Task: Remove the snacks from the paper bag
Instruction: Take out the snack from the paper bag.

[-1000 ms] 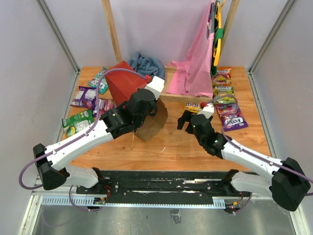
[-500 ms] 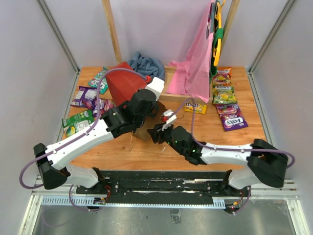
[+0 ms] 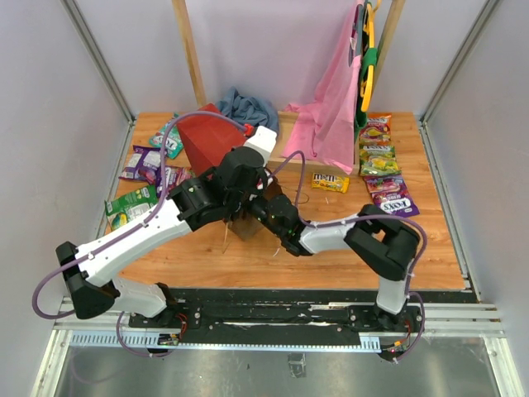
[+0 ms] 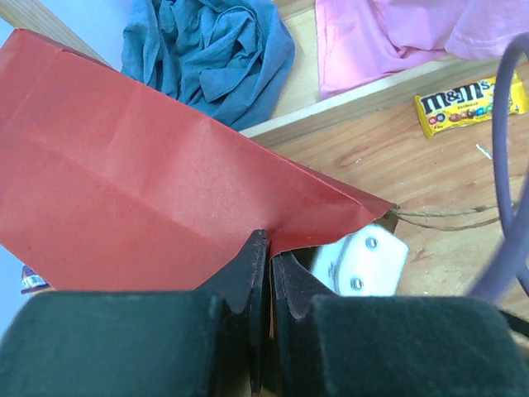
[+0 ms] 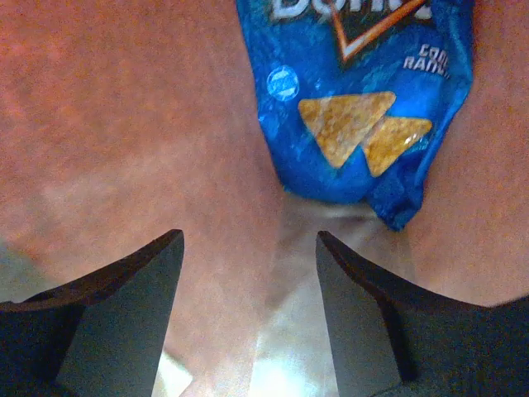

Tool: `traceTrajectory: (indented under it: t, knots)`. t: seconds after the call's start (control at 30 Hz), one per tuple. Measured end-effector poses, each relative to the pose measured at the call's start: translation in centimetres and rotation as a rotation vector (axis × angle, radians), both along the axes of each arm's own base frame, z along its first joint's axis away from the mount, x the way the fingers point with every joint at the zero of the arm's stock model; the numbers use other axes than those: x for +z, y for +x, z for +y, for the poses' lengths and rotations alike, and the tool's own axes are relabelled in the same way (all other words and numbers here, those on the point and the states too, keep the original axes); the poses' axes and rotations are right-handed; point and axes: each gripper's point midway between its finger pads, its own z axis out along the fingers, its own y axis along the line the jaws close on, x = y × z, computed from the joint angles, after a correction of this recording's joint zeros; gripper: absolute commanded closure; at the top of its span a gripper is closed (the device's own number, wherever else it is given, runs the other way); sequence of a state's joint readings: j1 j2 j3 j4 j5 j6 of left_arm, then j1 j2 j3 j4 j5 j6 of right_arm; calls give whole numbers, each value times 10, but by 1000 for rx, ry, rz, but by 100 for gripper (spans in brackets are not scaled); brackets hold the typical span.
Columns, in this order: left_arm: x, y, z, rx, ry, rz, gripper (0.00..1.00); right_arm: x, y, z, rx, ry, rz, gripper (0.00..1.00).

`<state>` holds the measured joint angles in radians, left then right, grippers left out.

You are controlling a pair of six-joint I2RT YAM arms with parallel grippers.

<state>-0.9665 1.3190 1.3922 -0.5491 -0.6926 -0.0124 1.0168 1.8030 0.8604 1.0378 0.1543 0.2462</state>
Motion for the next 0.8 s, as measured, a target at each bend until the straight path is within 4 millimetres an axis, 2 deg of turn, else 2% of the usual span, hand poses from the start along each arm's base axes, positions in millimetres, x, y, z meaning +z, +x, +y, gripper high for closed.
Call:
traceTrajectory:
  t: [0.2,0.33,0.43,0.53,0.63,0.8]
  knots:
    - [4,0,1,5,4,-1,89,-6,46,6,-30,122,-77,32]
    - [9,1,0,4,-4,-6,89,-18,63,15,-39,152,-100,33]
    - [12,1,-1,4,-7,-8,89,-9,72,26,-42,189,-145,32]
    - [8,2,-2,3,1,-2,89,11,82,34,-55,225,-207,31]
    - [4,3,-4,2,11,5,89,28,92,35,-95,248,-265,30]
    - [10,4,-5,3,1,-2,88,36,106,31,-172,226,-333,30]
